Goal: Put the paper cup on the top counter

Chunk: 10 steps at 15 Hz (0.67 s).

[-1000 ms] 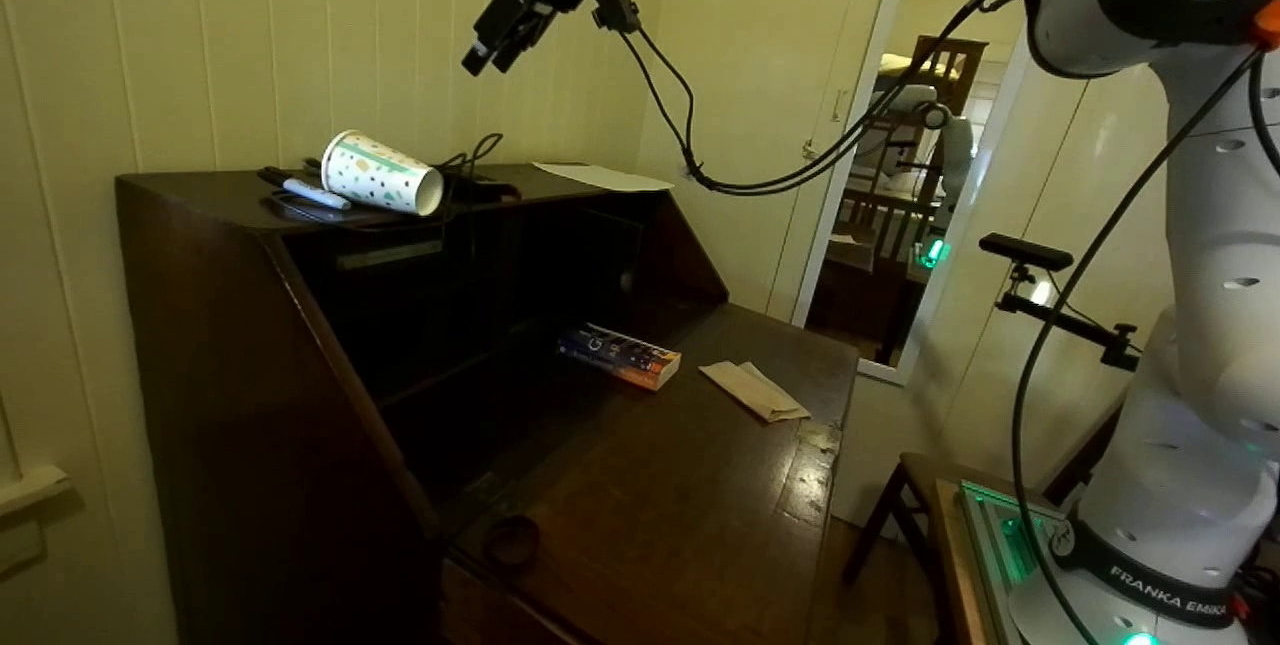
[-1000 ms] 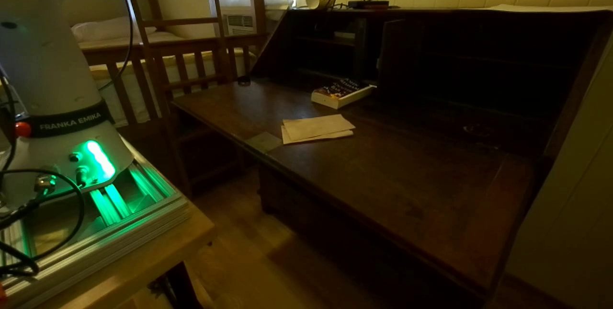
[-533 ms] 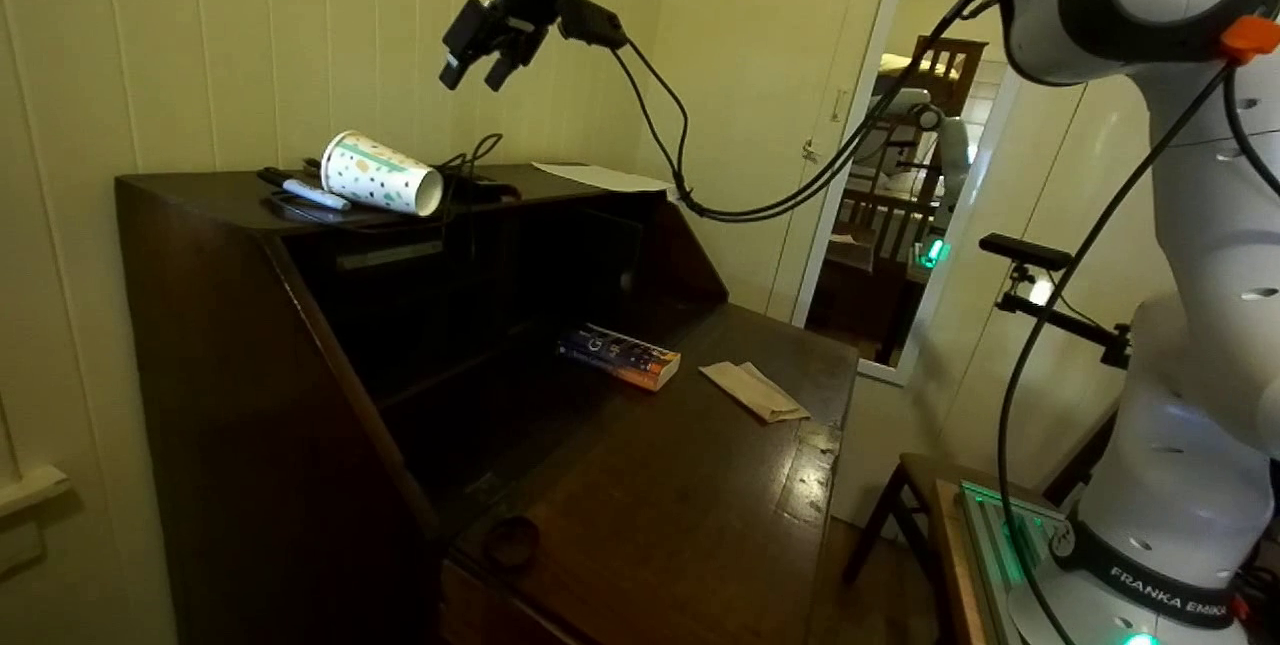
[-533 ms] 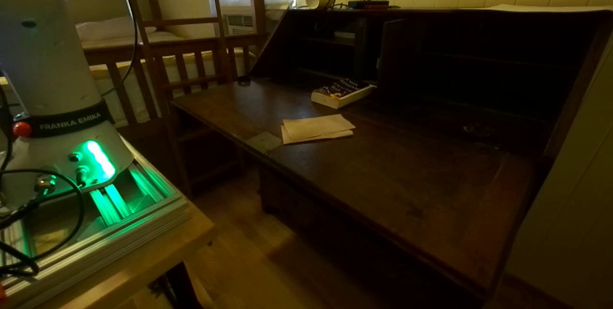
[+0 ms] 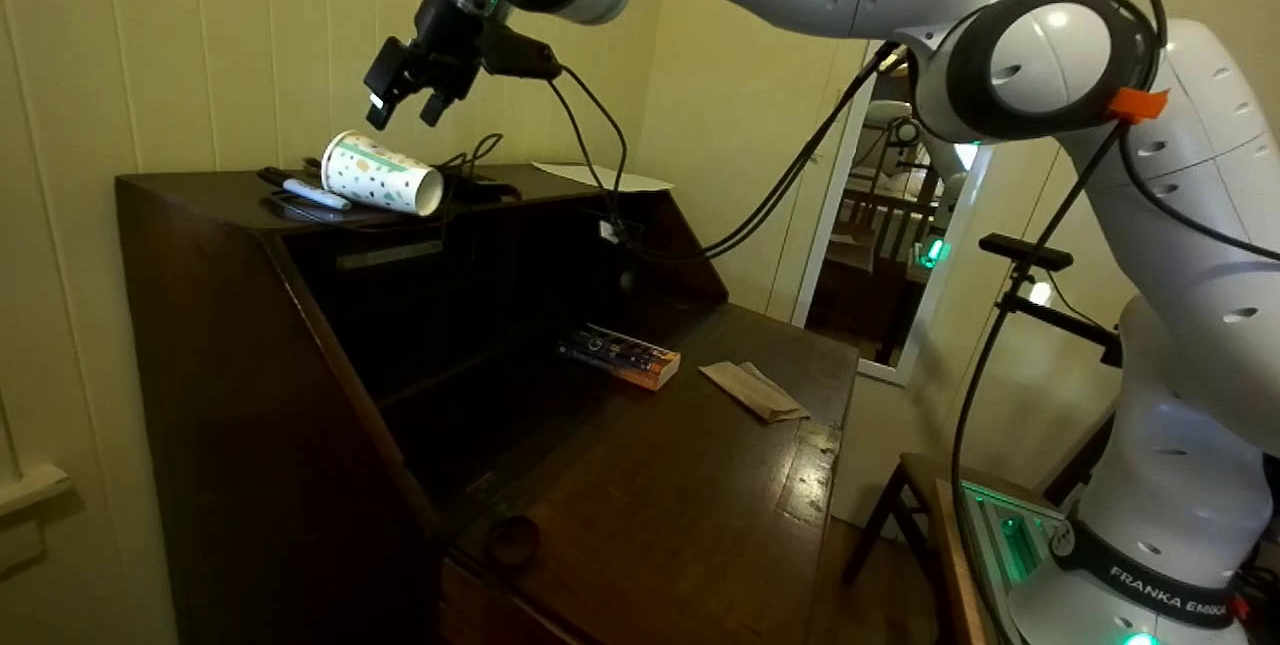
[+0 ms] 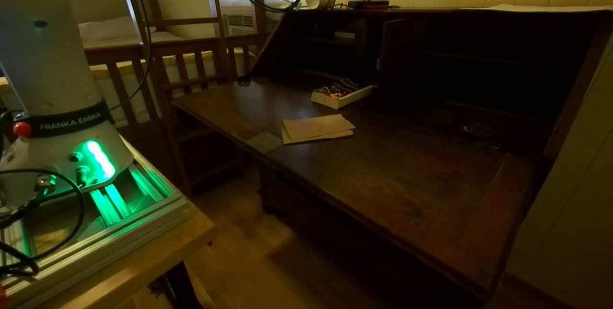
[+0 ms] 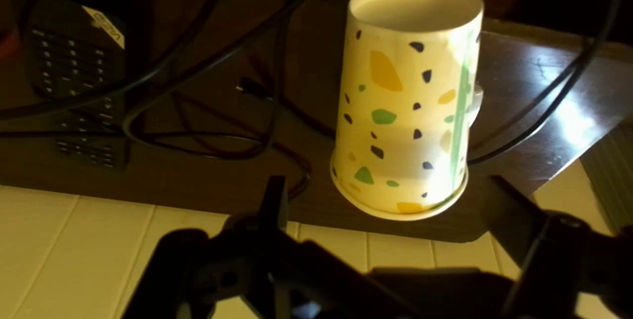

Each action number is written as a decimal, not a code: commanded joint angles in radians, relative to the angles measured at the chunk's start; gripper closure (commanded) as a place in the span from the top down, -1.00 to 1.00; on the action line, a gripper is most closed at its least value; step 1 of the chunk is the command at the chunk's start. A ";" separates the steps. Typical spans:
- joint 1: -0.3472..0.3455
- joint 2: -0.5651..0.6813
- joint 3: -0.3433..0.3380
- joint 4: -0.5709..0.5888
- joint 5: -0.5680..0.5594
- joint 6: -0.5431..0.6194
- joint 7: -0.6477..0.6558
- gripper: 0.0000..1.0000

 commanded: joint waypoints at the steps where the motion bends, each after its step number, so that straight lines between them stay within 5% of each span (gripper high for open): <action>1: 0.011 0.151 -0.010 0.229 -0.001 -0.069 -0.071 1.00; 10: 0.011 0.300 0.059 0.431 0.043 -0.133 -0.126 1.00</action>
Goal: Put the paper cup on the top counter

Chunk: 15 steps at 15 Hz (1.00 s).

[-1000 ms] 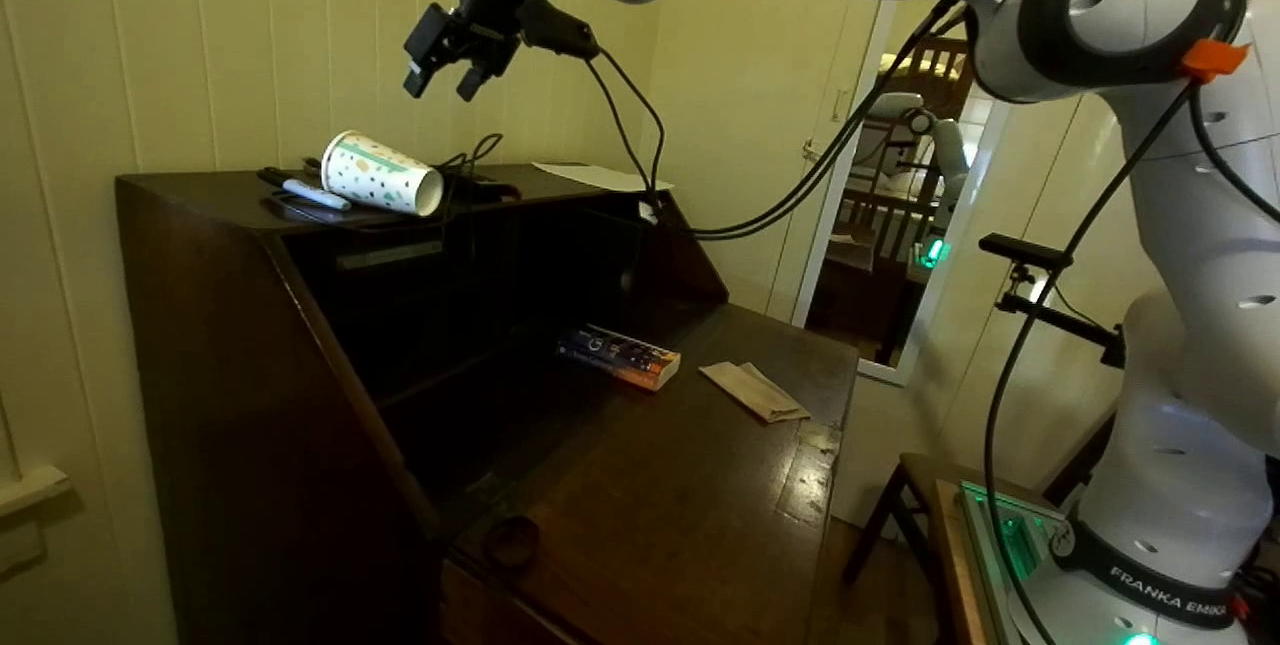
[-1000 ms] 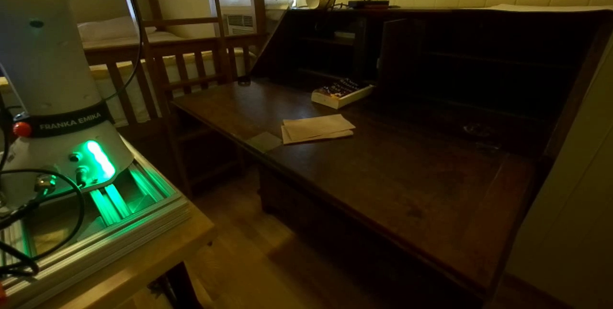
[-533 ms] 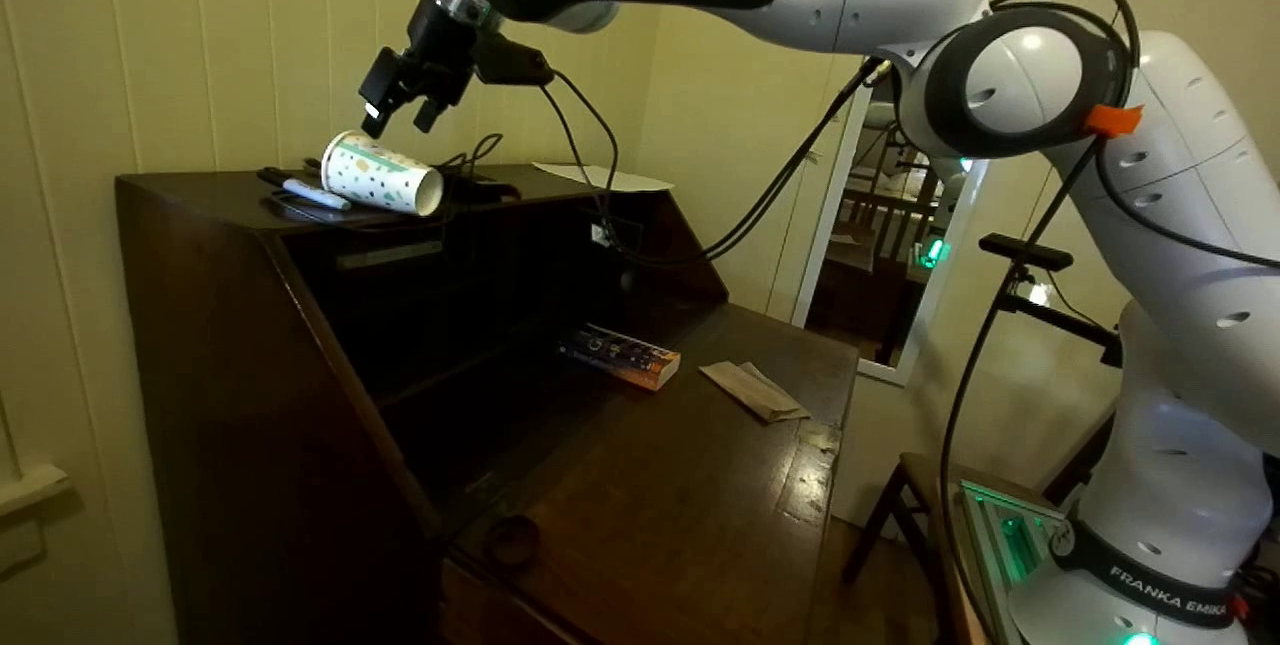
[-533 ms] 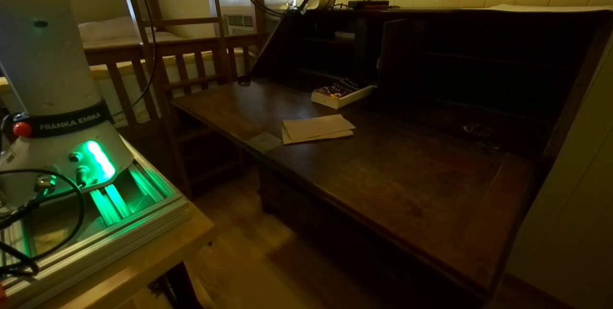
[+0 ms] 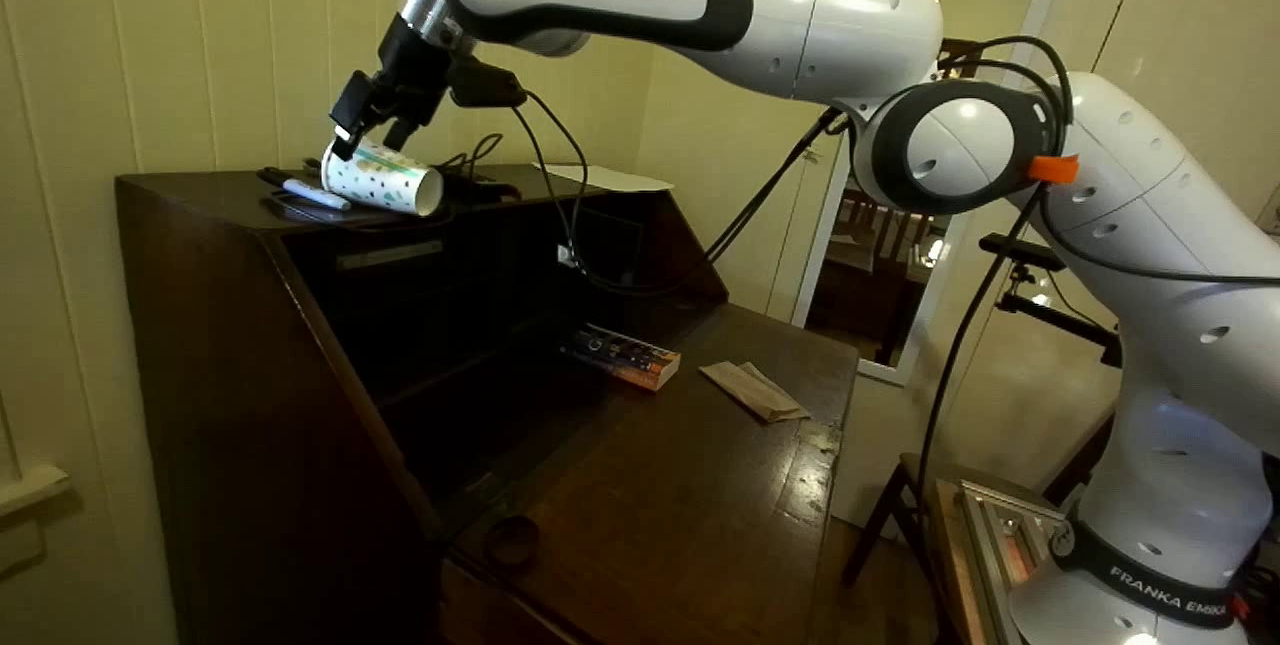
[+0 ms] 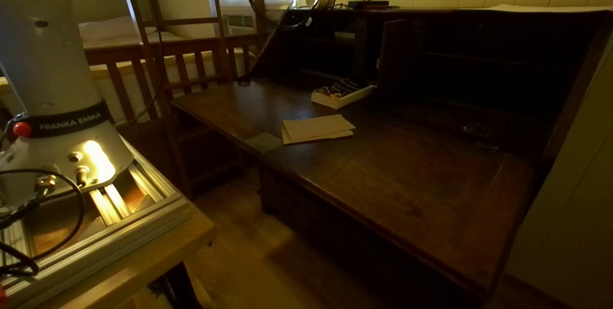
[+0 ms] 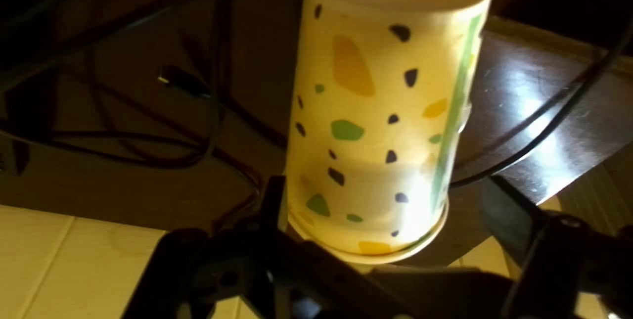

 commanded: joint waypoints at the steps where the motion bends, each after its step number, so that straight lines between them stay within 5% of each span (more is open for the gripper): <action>1: 0.004 0.069 0.023 0.116 0.013 -0.031 -0.031 1.00; 7: 0.011 0.095 0.015 0.133 -0.003 -0.019 -0.028 1.00; 8: 0.013 0.099 0.012 0.134 -0.007 -0.014 -0.028 0.50; 15: 0.028 0.067 -0.042 0.146 -0.065 -0.025 -0.014 -0.35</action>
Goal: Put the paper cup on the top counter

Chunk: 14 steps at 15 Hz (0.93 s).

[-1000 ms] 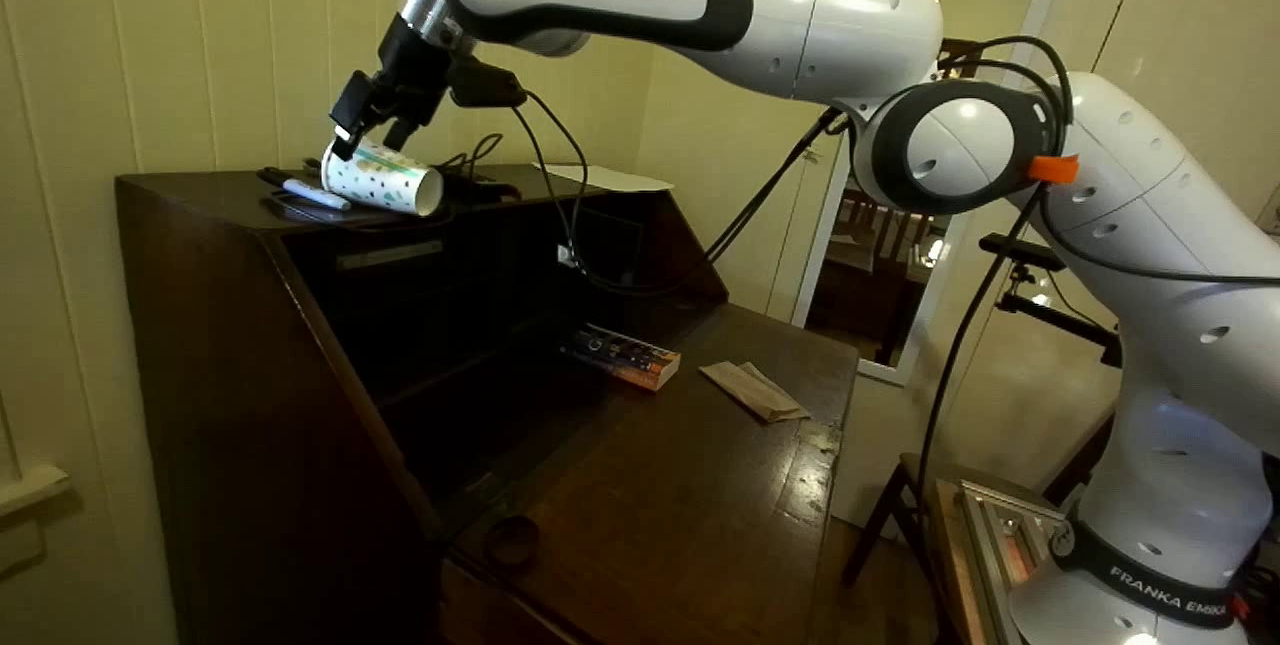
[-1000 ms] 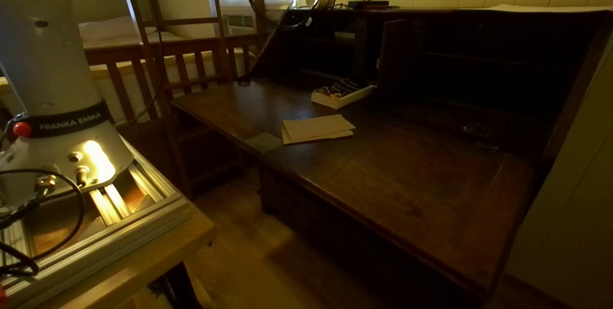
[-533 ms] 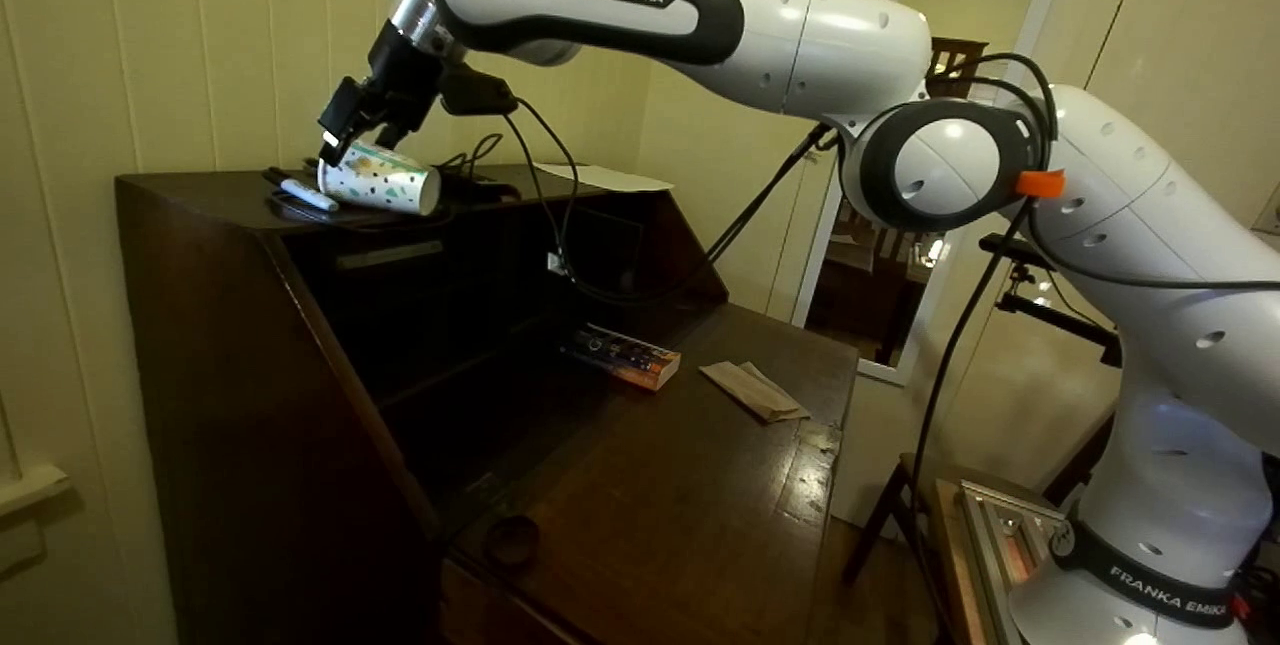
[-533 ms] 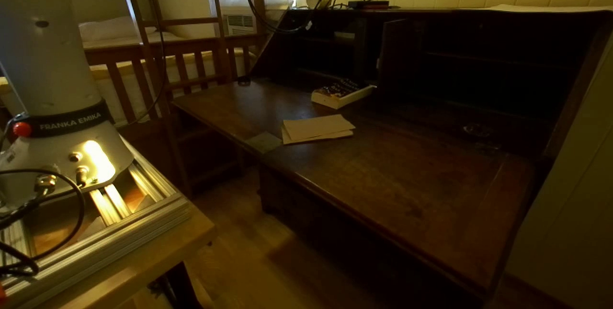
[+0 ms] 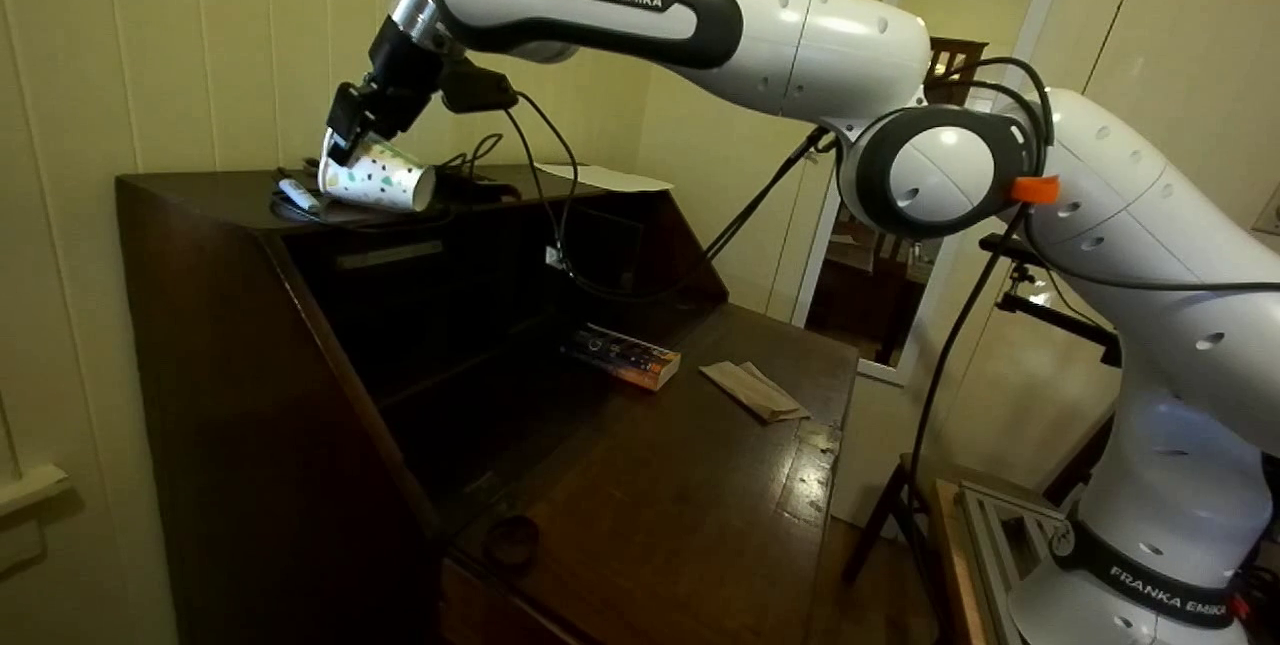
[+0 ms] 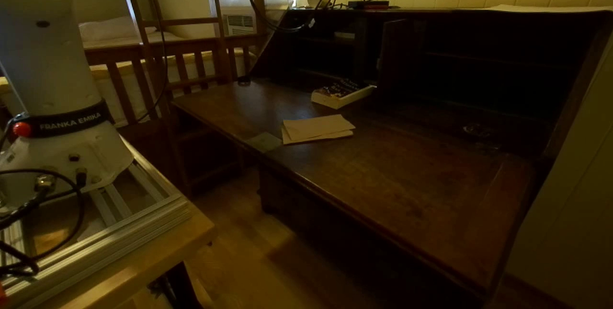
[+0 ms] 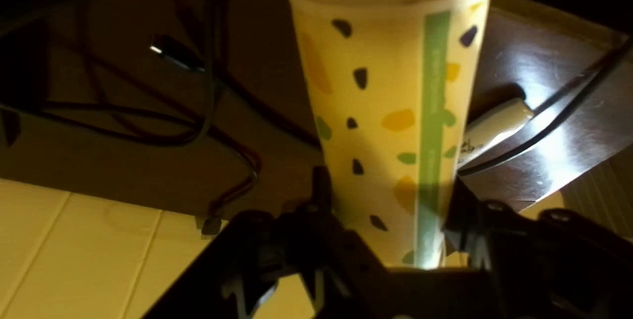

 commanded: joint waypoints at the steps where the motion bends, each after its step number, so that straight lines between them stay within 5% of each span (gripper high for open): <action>1: 0.014 -0.017 -0.050 0.045 -0.052 -0.026 0.007 -0.48; 4: 0.000 -0.029 -0.050 0.077 -0.031 0.045 0.055 -0.86; 5: 0.001 0.028 -0.067 0.198 -0.001 0.028 0.092 -0.96; 7: -0.005 -0.038 -0.075 0.101 0.017 0.083 0.193 -1.00; 14: 0.064 -0.009 -0.241 0.106 -0.065 0.320 0.607 -0.98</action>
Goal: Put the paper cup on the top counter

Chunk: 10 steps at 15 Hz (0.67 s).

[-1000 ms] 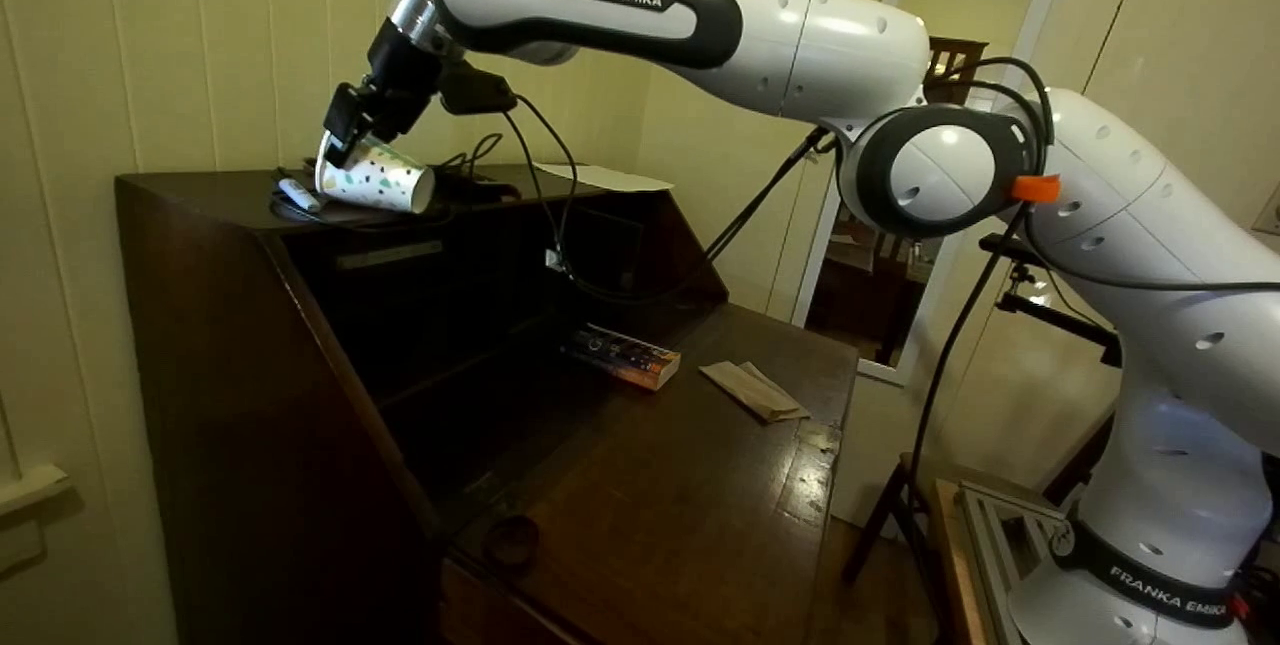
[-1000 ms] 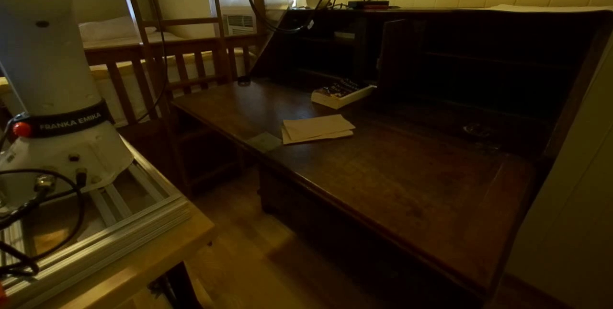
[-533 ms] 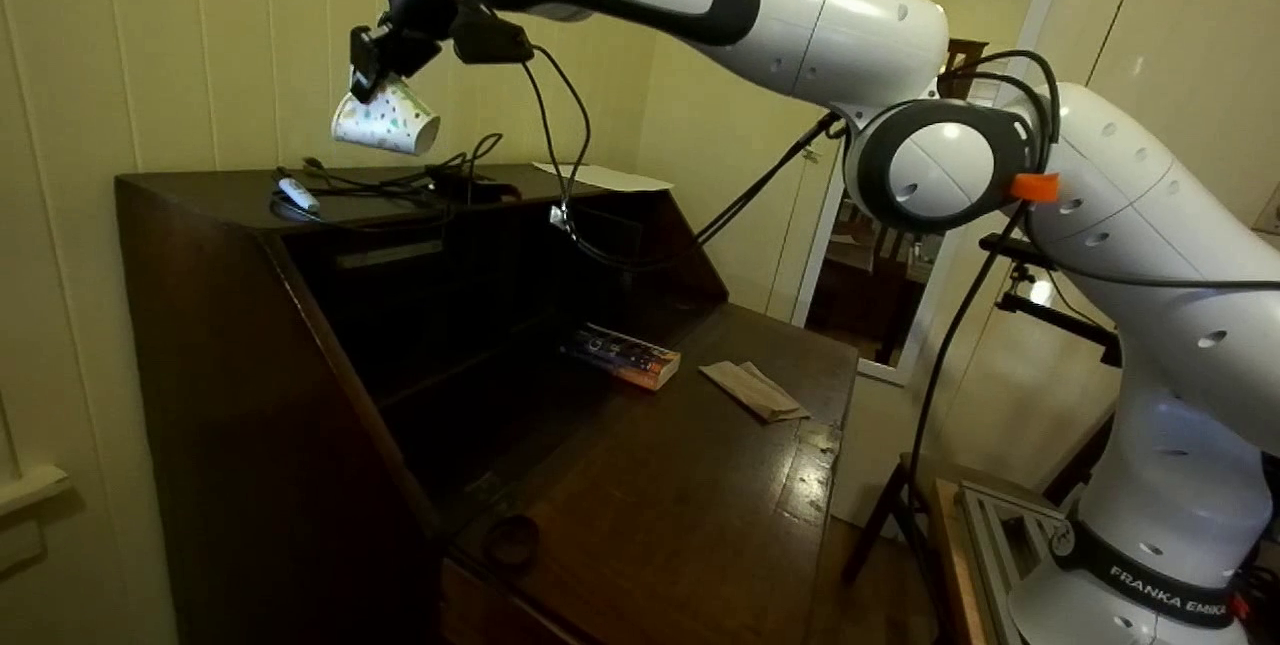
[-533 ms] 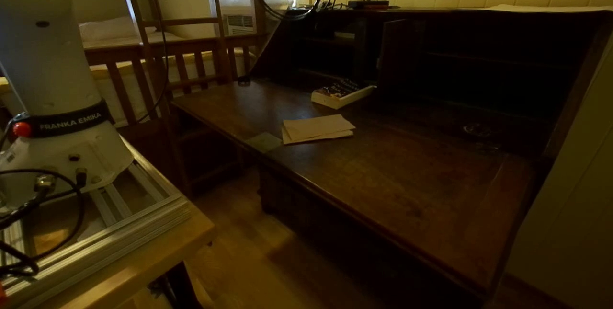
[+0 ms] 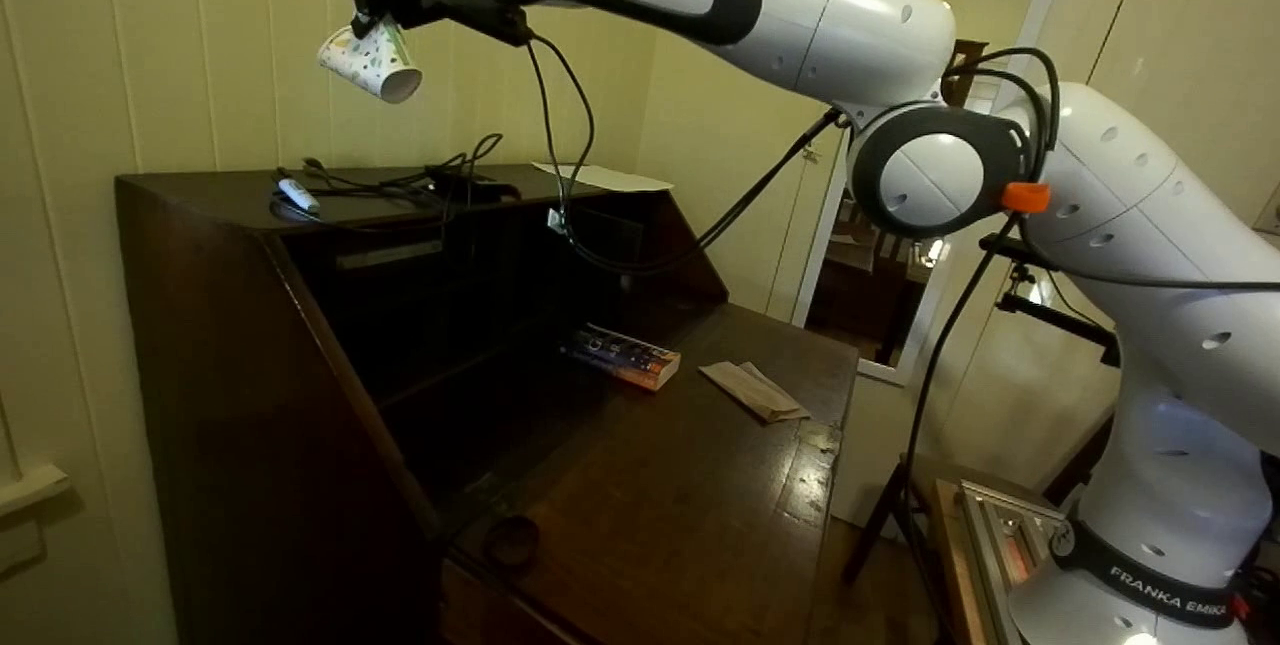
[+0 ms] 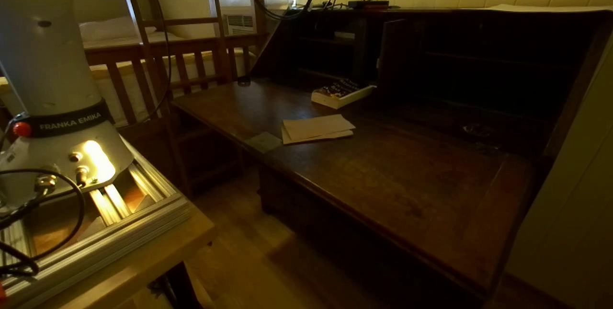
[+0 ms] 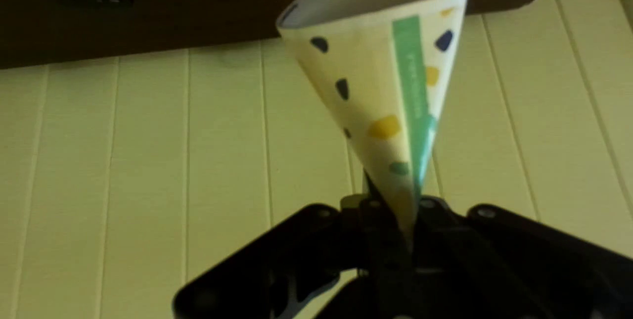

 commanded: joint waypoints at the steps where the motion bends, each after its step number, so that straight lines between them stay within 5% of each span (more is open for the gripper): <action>1: 0.054 0.018 -0.117 -0.001 -0.058 0.136 0.229 -0.98; 5: 0.109 0.034 -0.297 -0.002 -0.172 0.226 0.512 -0.98; 10: 0.111 0.024 -0.453 -0.001 -0.301 0.142 0.757 -0.98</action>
